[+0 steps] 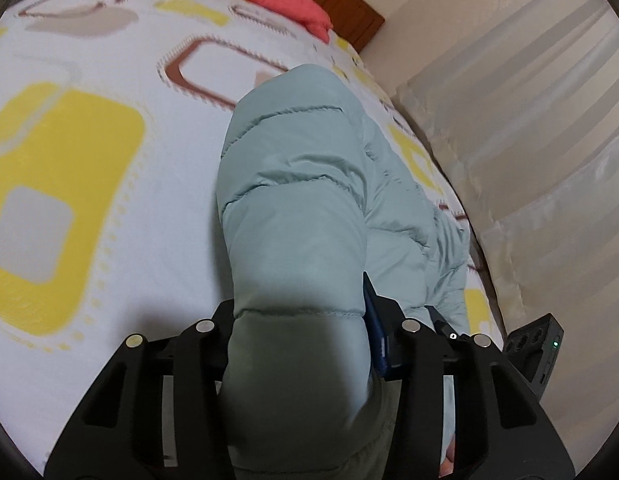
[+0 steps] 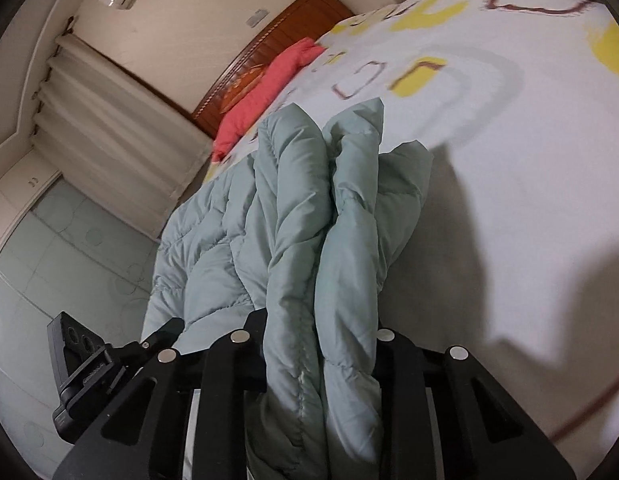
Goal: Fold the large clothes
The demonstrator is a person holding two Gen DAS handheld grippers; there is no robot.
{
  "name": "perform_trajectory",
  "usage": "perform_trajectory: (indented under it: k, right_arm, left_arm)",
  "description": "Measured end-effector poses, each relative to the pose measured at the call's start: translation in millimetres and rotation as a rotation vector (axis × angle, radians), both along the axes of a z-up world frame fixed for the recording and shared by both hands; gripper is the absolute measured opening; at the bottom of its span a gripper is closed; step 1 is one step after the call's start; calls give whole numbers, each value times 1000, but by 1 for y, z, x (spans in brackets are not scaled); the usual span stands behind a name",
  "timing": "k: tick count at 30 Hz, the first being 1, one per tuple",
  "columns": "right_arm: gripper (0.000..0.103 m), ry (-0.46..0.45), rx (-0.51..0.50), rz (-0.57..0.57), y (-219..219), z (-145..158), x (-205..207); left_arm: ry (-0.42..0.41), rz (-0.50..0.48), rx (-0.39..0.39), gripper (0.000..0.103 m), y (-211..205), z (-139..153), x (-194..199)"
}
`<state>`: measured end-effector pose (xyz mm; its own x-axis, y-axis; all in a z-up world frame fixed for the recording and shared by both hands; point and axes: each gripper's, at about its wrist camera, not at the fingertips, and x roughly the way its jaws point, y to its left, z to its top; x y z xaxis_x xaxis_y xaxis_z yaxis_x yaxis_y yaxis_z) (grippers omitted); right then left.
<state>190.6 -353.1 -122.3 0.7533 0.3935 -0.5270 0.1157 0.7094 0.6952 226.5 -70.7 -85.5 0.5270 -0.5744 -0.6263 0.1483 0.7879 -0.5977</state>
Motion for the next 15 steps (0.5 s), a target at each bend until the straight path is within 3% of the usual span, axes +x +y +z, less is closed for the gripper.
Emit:
perform_trajectory:
  k: [8, 15]
  right_arm:
    - [25, -12, 37, 116, 56, 0, 60]
    - [25, 30, 29, 142, 82, -23, 83]
  left_arm:
    - [-4, 115, 0, 46, 69, 3, 20]
    - [20, 148, 42, 47, 95, -29, 32]
